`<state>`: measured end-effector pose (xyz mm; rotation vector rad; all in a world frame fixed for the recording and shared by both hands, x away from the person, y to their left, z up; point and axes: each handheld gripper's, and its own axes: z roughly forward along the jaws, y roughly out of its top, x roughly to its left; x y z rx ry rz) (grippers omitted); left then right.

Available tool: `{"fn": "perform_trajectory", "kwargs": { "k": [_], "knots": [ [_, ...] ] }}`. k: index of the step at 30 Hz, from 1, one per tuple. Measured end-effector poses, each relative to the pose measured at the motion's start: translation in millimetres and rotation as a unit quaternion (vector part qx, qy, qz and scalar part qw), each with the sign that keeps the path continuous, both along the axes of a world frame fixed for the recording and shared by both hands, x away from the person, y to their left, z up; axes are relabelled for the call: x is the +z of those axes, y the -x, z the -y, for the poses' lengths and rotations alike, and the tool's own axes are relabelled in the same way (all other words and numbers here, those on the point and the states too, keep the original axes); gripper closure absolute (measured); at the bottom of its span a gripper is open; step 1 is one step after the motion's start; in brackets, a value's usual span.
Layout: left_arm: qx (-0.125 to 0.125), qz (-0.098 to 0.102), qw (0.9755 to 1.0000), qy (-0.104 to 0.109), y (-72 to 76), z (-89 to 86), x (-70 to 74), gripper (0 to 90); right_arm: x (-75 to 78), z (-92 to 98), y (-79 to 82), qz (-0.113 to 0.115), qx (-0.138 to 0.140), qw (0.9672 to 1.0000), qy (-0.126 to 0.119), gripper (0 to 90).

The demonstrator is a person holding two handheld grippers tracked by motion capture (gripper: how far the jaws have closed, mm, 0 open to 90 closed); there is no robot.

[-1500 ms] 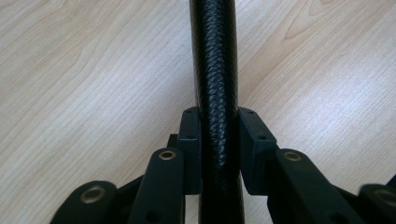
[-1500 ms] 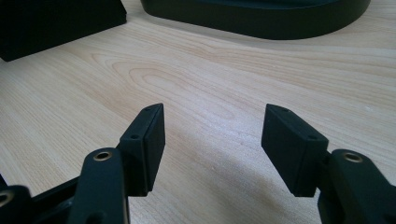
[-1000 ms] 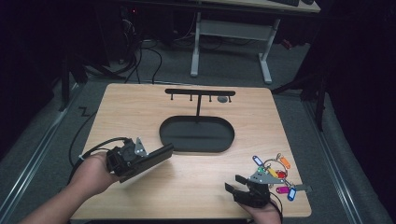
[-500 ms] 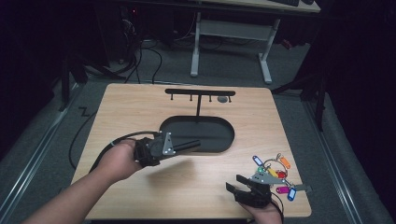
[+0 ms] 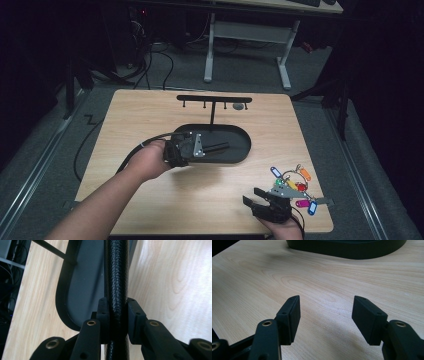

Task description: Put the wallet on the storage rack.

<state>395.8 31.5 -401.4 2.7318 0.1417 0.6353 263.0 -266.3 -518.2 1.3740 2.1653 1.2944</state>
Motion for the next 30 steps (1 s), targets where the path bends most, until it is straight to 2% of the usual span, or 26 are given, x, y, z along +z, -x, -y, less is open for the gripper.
{"fn": "perform_trajectory", "kwargs": {
  "k": [3, 4, 8, 11, 13, 21, 30],
  "knots": [
    [-0.003, 0.003, 1.0000, -0.001, -3.7, 3.6, -1.8, 75.4, -0.1, -0.2, 0.2, -0.001, 0.000, 1.0000, 0.000, 40.2],
    [-0.005, 0.003, 0.9999, 0.009, -8.6, 7.6, -1.2, 75.4, 0.0, -0.6, 0.5, 0.000, 0.000, 1.0000, 0.000, 40.2],
    [-0.010, 0.013, 0.9998, 0.014, -15.6, 14.9, 0.0, 75.4, -0.1, -0.9, 0.2, -0.001, 0.001, 1.0000, 0.001, 40.2],
    [-0.016, 0.018, 0.9997, 0.007, -19.4, 19.4, -1.1, 75.3, -0.4, -0.9, 0.1, -0.002, 0.001, 1.0000, 0.001, 40.2],
    [-0.026, 0.024, 0.9993, 0.010, -25.9, 23.7, -4.7, 75.4, -0.2, -0.9, 0.7, -0.003, 0.001, 1.0000, -0.001, 40.3],
    [-0.030, 0.038, 0.9988, 0.001, -48.0, 35.6, -24.0, 75.3, -0.8, 1.4, 1.0, -0.004, -0.002, 1.0000, -0.007, 40.3],
    [-0.027, 0.054, 0.9982, 0.006, -60.2, 39.4, -33.8, 75.4, -2.7, 0.7, 0.7, -0.011, -0.002, 0.9999, -0.007, 40.7]
  ]
}}
